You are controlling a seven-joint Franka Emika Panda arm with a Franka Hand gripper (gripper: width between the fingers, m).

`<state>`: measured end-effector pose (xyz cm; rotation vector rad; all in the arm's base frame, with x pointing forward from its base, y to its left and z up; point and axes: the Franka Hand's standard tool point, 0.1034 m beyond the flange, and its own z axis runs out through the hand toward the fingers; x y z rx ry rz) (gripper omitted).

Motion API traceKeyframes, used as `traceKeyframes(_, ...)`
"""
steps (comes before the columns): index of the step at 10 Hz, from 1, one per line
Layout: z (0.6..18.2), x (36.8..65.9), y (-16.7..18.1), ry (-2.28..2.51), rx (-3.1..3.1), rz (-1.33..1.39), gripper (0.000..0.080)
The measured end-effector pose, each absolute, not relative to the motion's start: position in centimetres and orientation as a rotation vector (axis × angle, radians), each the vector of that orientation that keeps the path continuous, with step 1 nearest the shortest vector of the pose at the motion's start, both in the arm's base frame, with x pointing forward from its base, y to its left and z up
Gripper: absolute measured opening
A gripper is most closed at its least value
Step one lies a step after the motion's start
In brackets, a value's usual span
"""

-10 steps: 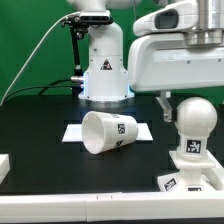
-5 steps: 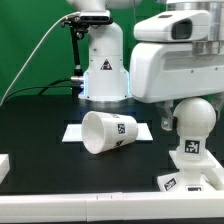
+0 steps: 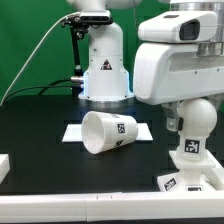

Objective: Assemble lamp

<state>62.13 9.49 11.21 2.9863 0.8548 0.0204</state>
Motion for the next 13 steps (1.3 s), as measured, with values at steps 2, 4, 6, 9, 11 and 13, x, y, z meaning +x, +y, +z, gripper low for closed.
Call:
traceKeyframes(2, 11.19, 62.12, 9.51, 0.729, 3.021, 0.022, 0.0573)
traceKeyframes(4, 11.24, 62.4, 9.82, 0.404, 3.079, 0.104, 0.0573)
traceKeyframes(6, 11.18, 62.09, 9.86, -0.023, 3.103, 0.171, 0.0573)
traceKeyframes(9, 11.09, 62.09, 8.97, -0.919, 3.072, 0.16, 0.0574)
traceKeyframes(11, 11.08, 62.05, 8.99, -1.078, 3.027, 0.15, 0.0574)
traceKeyframes(13, 11.07, 61.99, 9.03, -1.308, 2.945, 0.135, 0.0574)
